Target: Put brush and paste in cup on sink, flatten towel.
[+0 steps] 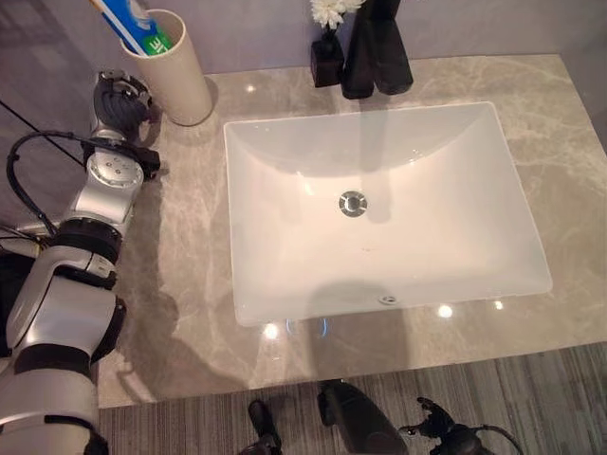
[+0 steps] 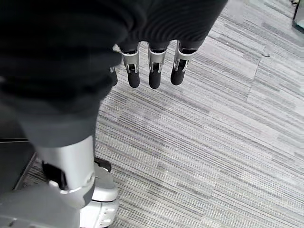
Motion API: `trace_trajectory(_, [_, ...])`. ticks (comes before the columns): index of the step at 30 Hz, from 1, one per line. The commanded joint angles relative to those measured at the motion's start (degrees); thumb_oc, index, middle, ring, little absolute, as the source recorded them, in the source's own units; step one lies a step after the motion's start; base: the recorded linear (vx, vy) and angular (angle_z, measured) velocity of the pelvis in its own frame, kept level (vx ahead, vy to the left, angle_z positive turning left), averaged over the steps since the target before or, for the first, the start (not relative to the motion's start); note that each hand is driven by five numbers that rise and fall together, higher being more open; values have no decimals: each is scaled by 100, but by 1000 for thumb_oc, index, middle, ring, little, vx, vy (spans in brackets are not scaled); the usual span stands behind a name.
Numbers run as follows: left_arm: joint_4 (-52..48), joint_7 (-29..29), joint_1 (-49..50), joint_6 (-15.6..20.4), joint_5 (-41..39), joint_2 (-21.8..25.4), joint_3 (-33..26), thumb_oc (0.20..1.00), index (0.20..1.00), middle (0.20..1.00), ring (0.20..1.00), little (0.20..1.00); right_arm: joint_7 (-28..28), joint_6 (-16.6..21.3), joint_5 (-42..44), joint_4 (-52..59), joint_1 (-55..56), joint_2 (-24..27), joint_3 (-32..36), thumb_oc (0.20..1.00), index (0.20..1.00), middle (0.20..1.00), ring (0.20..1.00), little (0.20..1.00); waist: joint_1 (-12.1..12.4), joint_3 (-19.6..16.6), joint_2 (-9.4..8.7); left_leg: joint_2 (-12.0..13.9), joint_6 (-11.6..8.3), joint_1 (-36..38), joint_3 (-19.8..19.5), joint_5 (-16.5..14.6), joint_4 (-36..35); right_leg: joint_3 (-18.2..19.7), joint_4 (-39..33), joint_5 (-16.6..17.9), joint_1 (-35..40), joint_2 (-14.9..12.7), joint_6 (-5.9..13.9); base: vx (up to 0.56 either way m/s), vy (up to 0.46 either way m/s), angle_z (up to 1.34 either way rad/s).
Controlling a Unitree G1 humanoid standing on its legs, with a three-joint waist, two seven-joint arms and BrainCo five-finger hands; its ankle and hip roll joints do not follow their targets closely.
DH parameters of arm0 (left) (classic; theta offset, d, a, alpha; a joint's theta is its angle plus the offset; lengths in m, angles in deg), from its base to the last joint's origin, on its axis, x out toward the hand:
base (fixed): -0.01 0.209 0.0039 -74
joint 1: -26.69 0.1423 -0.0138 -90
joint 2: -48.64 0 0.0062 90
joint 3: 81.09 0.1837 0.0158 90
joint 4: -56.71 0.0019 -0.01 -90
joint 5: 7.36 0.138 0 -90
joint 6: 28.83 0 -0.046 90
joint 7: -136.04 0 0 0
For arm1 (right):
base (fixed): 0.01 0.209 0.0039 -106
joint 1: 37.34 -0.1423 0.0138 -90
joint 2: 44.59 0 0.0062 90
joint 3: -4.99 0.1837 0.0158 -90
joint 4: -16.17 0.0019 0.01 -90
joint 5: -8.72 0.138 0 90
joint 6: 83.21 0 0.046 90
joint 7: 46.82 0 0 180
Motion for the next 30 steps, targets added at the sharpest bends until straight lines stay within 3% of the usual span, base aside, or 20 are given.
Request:
trace_trajectory(1, [98, 80, -90, 60, 133, 78, -117, 200, 200, 200, 200, 200, 90, 56, 265, 116, -56, 174, -56, 1000, 1000, 1000, 1000, 1000, -235, 348, 83, 226, -190, 196, -228, 584, 31, -161, 1324, -1050, -95, -57, 549, 0, 0, 0])
trace_trajectory(14, [-296, 174, 162, 197, 373, -211, -30, 200, 200, 200, 200, 200, 131, 122, 388, 67, -30, 195, 36, 1000, 1000, 1000, 1000, 1000, -339, 388, 174, 317, -281, 149, -177, 681, 31, -208, 1546, -1198, -326, 20, 506, 4, -5, 0])
trace_trajectory(30, [-561, 480, 43, 283, 465, -951, -21, 200, 200, 200, 200, 200, 273, 191, 505, 29, -43, 198, 96, 1000, 1000, 1000, 1000, 1000, -515, 361, 301, 334, -298, 193, -106, 710, 31, -163, 1638, -1270, -452, 67, 465, 0, 0, 0])
